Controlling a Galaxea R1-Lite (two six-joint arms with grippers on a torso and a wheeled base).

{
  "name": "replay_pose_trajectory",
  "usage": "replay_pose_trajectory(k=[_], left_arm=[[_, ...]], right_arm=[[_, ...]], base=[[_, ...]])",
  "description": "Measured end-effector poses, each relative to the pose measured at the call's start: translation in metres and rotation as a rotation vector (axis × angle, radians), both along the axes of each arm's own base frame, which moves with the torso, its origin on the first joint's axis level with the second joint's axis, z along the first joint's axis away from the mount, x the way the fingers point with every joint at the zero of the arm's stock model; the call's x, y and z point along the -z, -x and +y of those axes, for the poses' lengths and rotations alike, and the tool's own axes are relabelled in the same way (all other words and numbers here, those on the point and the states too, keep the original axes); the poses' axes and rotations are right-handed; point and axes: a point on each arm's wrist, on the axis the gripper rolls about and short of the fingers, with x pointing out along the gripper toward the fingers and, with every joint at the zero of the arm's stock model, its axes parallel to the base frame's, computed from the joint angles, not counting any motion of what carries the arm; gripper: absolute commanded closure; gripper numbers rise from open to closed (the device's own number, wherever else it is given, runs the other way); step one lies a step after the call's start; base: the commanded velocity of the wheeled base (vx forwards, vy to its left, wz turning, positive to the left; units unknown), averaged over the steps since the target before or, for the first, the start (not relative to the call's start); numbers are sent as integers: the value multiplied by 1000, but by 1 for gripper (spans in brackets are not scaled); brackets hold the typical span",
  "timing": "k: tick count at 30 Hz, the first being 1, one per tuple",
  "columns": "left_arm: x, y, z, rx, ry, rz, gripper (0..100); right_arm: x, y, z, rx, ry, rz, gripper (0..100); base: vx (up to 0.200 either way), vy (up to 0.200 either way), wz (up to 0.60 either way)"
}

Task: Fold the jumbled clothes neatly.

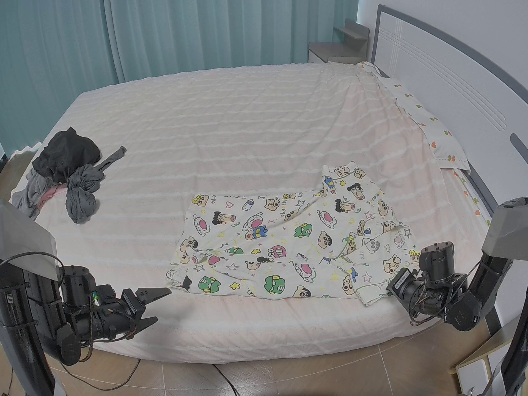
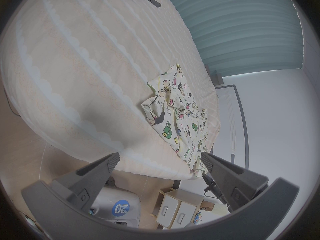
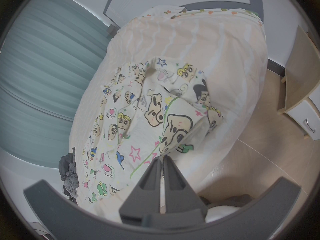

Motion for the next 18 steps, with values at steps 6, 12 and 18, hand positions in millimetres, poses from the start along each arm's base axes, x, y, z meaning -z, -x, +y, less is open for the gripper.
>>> replay_pose_trajectory(k=[6,12,18], left_arm=[[0,0,0,-1,0,1,0],[0,0,0,0,0,0,0],[0,0,0,-1,0,0,0]], right_arm=[[9,1,0,18,-16,35,100],[10,-1,1,14,-21,23,0],[9,1,2,8,-23,11,0]], base=[[0,0,0],[0,0,0],[0,0,0]])
